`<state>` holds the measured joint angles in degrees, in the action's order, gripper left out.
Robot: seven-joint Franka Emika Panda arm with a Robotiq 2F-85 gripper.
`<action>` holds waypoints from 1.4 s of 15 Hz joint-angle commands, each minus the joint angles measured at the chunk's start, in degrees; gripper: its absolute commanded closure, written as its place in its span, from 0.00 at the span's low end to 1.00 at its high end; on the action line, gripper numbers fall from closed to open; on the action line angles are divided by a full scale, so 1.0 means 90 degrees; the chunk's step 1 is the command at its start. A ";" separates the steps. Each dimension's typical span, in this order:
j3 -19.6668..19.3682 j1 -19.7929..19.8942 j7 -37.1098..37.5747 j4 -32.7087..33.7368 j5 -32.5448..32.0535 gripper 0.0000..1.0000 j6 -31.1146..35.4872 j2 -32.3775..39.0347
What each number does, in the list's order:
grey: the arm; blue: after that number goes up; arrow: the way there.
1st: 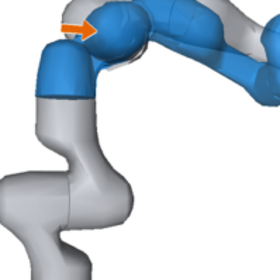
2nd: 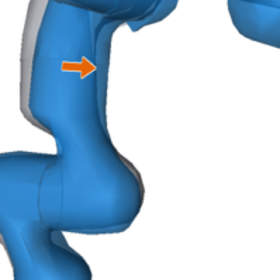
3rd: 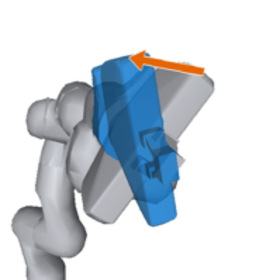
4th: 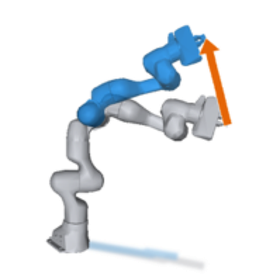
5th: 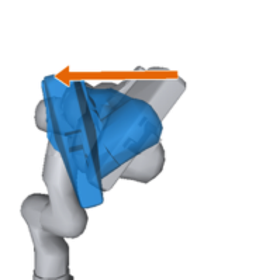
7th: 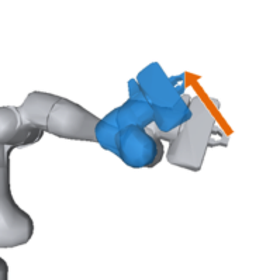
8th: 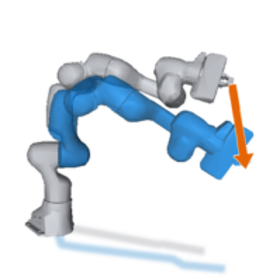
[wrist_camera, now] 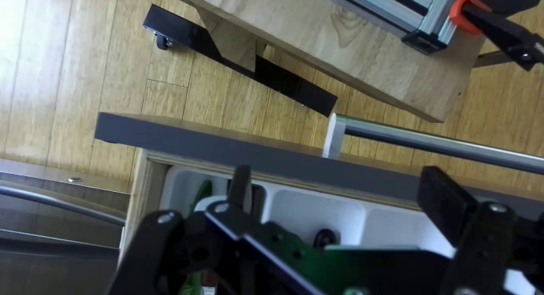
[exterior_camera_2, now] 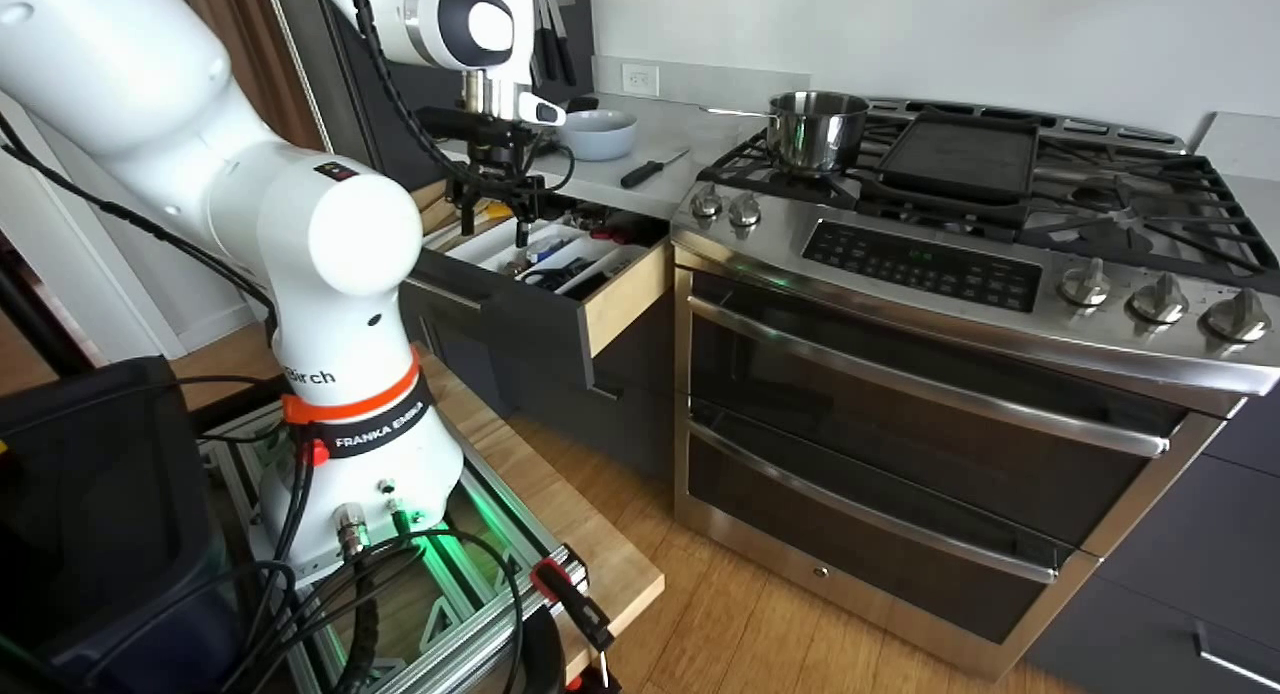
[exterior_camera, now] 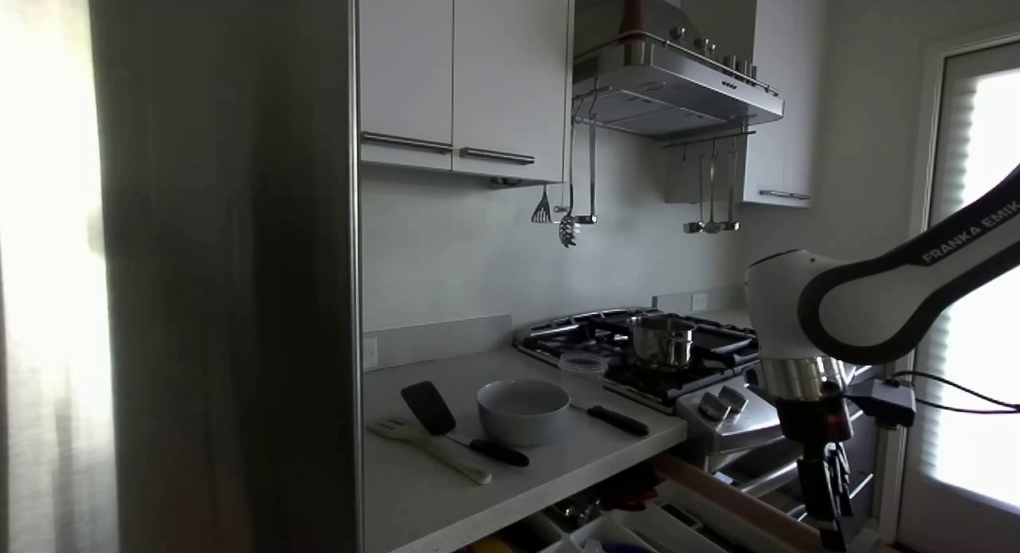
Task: Open the first top drawer wider
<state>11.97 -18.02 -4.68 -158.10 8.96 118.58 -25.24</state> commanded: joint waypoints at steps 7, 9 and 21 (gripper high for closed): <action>0.0415 -0.0333 0.0488 0.0019 0.0707 0.00 0.1523 0.1021; 0.0511 -0.0266 0.0856 0.0023 0.0578 0.00 0.2052 0.1220; 0.0873 -0.0257 0.2204 0.0028 -0.0226 0.00 0.2488 0.2318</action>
<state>19.09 -20.39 13.94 -157.83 7.12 142.11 -6.23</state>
